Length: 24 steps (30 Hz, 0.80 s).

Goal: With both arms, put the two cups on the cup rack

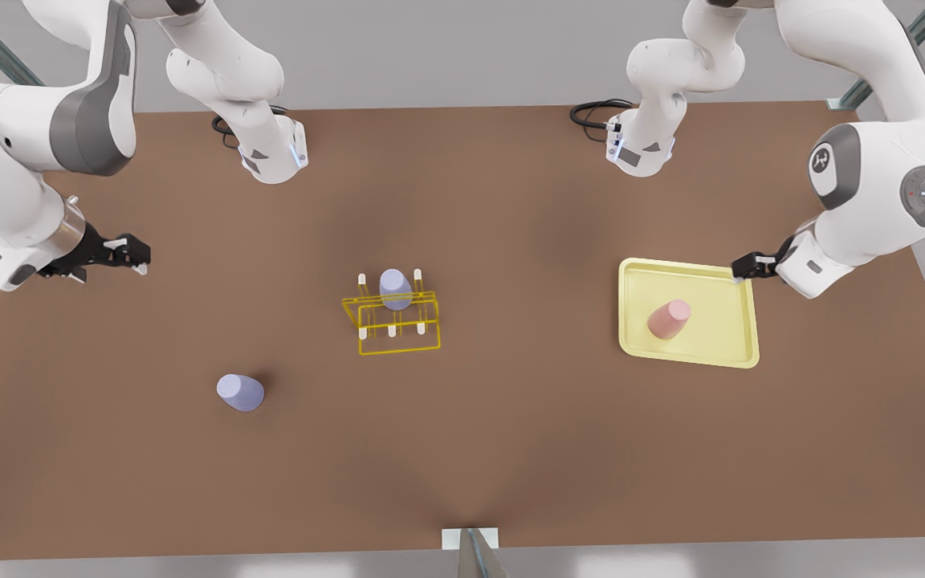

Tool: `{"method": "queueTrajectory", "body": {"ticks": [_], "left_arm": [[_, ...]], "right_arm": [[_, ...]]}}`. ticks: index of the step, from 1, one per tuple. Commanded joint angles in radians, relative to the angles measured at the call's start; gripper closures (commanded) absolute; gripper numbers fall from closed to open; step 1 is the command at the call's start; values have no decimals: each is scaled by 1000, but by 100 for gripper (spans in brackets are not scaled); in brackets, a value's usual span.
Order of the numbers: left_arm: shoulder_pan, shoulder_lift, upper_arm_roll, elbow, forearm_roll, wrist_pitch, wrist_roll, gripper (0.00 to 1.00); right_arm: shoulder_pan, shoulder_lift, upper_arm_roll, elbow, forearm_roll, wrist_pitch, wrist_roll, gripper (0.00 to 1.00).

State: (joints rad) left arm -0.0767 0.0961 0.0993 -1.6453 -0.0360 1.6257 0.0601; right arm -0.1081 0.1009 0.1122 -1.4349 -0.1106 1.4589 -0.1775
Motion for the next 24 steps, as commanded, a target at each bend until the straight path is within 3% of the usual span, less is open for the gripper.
{"method": "queueTrajectory", "body": {"ticks": [1, 6, 9, 12, 17, 24], "left_arm": [[5, -1, 0, -1, 1, 8, 24, 0], [-6, 57, -7, -11, -2, 20, 17, 0], [-18, 113, -27, -160, 2, 209, 18, 0], [-18, 106, -23, -349, 8, 536, 26, 0], [-18, 117, -18, -432, 7, 625, 23, 0], [-34, 186, -18, -453, 7, 623, 24, 0]], "right_arm": [[-1, 2, 0, 5, 6, -20, -40, 0], [25, 89, 12, 57, 17, 61, -59, 0], [177, 252, 12, 93, -92, 234, -48, 0], [185, 370, 11, 88, -67, 370, 24, 0], [110, 442, 3, 18, 6, 577, 93, 0], [64, 451, 3, -68, 45, 659, 138, 0]]}}
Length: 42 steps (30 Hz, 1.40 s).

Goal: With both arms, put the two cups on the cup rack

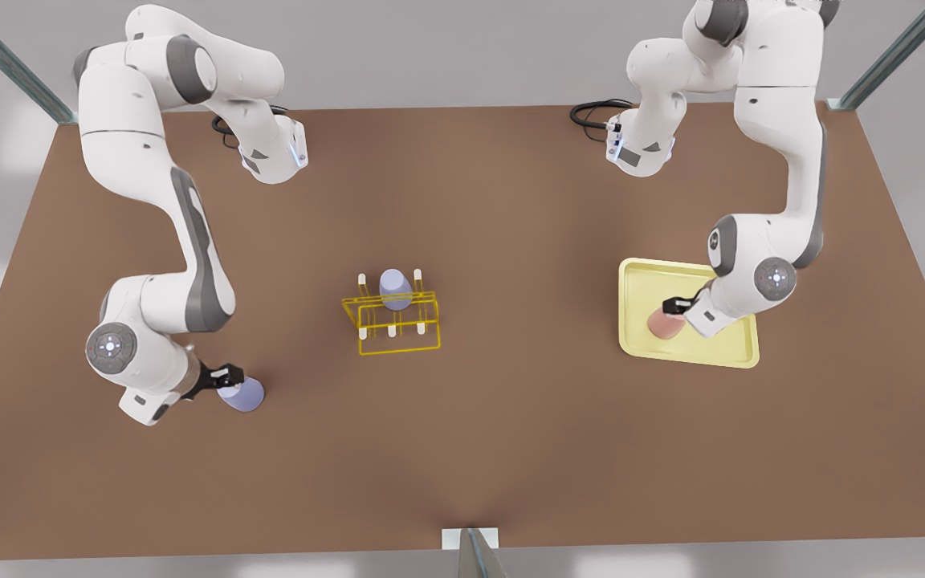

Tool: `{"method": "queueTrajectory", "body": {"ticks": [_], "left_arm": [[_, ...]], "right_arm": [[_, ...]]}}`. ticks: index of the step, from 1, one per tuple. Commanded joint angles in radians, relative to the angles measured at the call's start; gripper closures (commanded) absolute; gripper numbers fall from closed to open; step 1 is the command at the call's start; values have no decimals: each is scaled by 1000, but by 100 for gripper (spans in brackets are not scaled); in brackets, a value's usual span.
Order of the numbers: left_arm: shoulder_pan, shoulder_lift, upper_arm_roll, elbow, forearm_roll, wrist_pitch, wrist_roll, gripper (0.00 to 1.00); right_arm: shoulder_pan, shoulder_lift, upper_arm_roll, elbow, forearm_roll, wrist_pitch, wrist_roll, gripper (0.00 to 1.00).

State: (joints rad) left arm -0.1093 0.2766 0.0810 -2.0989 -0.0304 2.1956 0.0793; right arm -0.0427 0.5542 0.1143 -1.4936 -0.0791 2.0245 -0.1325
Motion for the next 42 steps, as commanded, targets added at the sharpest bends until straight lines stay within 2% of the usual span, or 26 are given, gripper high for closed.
{"method": "queueTrajectory", "body": {"ticks": [1, 4, 7, 18, 31, 32, 33, 42], "left_arm": [[-1, 18, 0, -4, 1, 53, 5, 0], [-15, 49, -1, -6, 1, 61, 5, 0], [-29, 42, 0, -93, 0, 190, 0, 0], [-26, 85, 0, -102, 0, 219, 2, 0], [-21, 78, 2, -148, -2, 228, -3, 0], [-23, 78, 2, -148, -2, 227, -3, 20], [-23, 73, 2, -147, -2, 225, -4, 27], [-35, 30, 2, -113, -5, 130, -3, 27]], "right_arm": [[-2, 9, -1, -11, 13, 94, 96, 0], [-5, 36, -2, -36, 2, 92, 108, 0], [-8, 44, -4, -57, 1, 95, 113, 0], [-39, 39, -4, -227, 9, 296, 157, 0], [-36, 99, -4, -214, 9, 303, 197, 0], [-34, 101, -4, -214, 9, 303, 197, 0], [-34, 102, -4, -214, 9, 303, 197, 0], [-34, 118, -4, -215, 5, 298, 197, 0]]}}
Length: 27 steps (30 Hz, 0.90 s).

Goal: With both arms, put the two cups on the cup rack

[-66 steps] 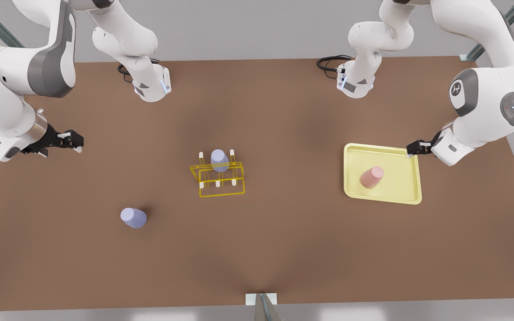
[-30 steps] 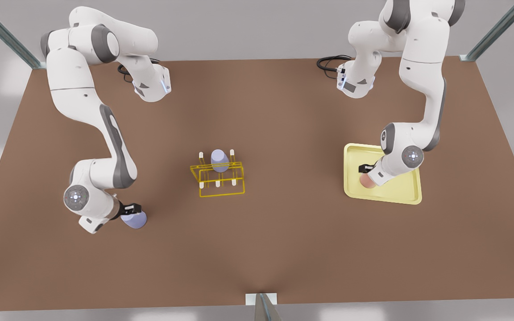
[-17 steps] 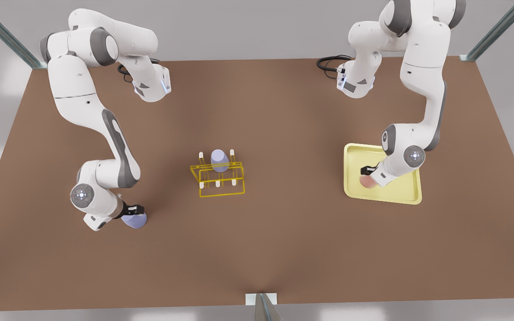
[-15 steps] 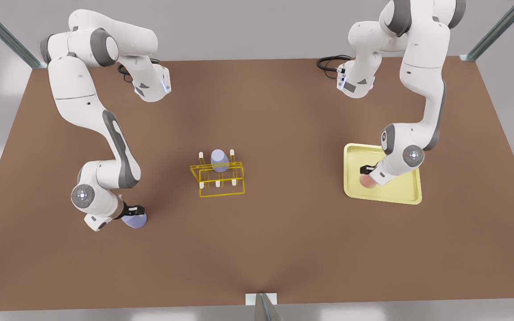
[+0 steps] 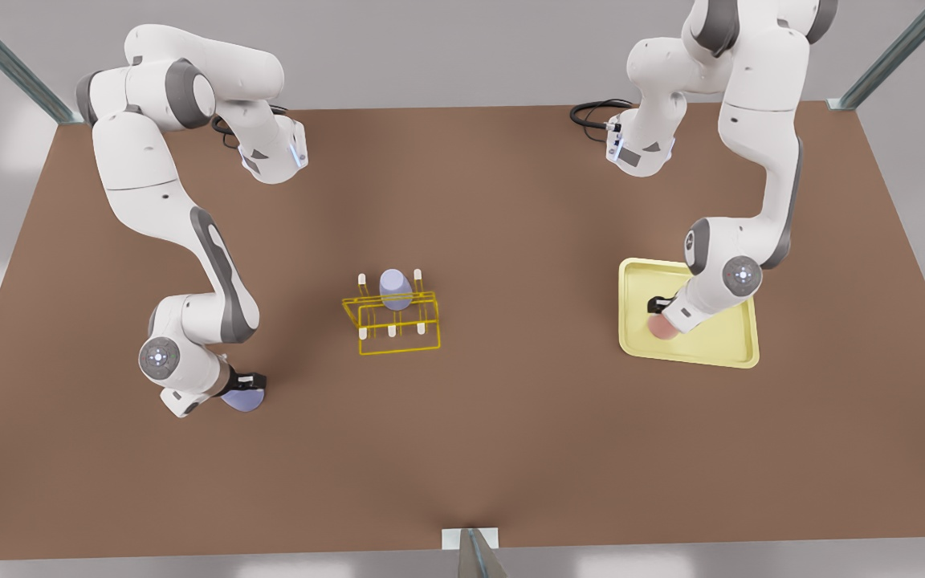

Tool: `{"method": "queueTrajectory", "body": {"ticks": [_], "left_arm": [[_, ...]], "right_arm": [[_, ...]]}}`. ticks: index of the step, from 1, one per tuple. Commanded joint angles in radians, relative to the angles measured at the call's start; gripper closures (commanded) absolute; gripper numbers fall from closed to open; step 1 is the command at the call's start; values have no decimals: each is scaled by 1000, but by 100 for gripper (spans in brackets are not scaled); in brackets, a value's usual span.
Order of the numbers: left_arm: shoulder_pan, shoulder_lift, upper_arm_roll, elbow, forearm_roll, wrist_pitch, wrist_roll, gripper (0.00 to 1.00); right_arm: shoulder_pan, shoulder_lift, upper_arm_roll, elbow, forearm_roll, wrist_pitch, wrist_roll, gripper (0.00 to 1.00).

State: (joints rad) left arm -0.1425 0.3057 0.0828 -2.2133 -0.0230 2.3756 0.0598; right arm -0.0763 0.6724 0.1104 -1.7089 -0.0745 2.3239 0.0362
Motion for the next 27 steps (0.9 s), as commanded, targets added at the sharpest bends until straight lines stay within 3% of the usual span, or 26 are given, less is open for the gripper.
{"method": "queueTrajectory", "body": {"ticks": [1, 4, 5, 7, 9, 11, 14, 17, 27], "left_arm": [[-3, -5, 0, 23, -12, -87, 17, 28], [-16, 10, -6, 158, -12, -255, -37, 28], [-20, 18, -14, 251, -14, -364, -96, 28], [-23, 75, -92, 415, -15, -452, -250, 28], [-25, 177, -144, 638, -77, -526, -379, 28], [-25, 346, -270, 903, -80, -561, -644, 28], [-58, 454, -351, 1106, -77, -538, -805, 28], [-104, 461, -368, 1124, -126, -500, -856, 28], [-263, 509, -428, 1135, -169, -274, -991, 28]], "right_arm": [[0, -1, 0, 0, 1, -3, 28, 0], [-2, -1, 0, 0, -1, -6, 27, 2], [-2, -1, 0, 0, -1, -8, 27, 12], [0, 1, 0, 2, -1, -11, 27, 17], [1, 7, 0, 2, -2, -11, 27, 17], [1, 6, 0, 2, -2, -11, 24, 17], [0, 4, 0, 2, -4, -14, 27, 21], [-2, 4, 0, 6, -2, -14, 28, 26], [-5, -5, 3, 22, 1, -37, 11, 29]]}}
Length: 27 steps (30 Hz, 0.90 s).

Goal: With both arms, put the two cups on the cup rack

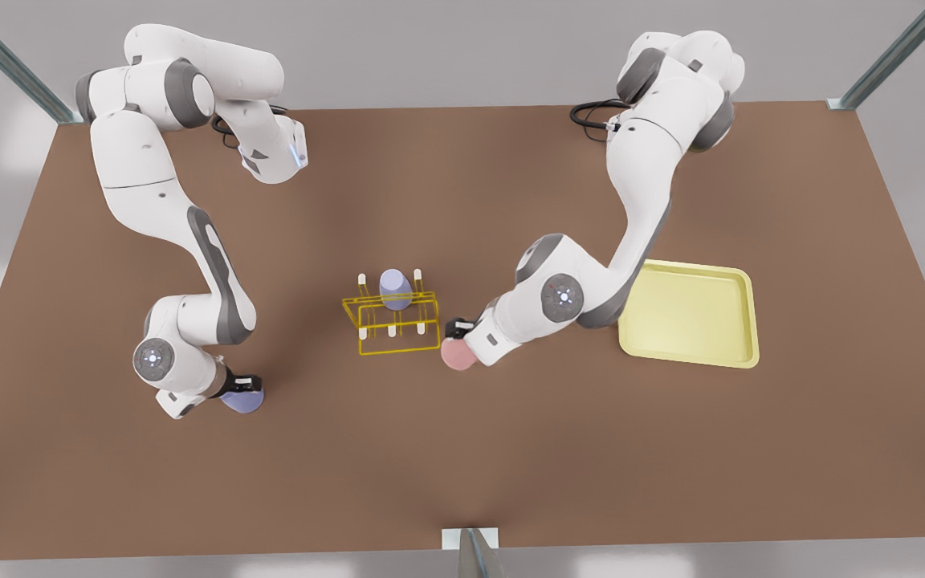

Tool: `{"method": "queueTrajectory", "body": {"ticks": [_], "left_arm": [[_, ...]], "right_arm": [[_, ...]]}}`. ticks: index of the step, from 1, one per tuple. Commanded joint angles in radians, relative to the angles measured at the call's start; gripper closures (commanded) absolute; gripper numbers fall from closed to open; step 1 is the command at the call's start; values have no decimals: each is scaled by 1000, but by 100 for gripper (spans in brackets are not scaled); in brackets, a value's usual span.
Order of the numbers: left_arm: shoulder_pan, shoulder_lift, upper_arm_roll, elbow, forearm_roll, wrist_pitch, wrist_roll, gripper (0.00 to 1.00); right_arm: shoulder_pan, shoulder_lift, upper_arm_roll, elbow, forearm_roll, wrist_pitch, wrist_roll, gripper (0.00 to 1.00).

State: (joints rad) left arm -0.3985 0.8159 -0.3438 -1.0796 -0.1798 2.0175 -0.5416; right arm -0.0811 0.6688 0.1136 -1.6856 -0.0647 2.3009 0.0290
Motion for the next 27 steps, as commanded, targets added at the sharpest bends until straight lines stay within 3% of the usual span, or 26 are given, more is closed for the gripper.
{"method": "queueTrajectory", "body": {"ticks": [1, 7, 20, 22, 27], "left_arm": [[-8, 8, -18, 1, -26, 84, -394, 28], [-49, 40, -32, 1, -33, 145, -408, 28], [-89, 88, -29, -11, 8, 106, -422, 27], [-89, 92, -29, -11, 49, 107, -420, 0], [-86, 88, -30, -3, 49, 109, -465, 0]], "right_arm": [[0, -2, 5, 10, -7, -35, 19, 29], [0, -38, 40, 24, 26, -100, 14, 29], [3, -166, 299, 37, 284, -330, 8, 29], [3, -166, 333, 37, 287, -342, 8, 29], [1, -166, 347, 49, 304, -417, -1, 29]]}}
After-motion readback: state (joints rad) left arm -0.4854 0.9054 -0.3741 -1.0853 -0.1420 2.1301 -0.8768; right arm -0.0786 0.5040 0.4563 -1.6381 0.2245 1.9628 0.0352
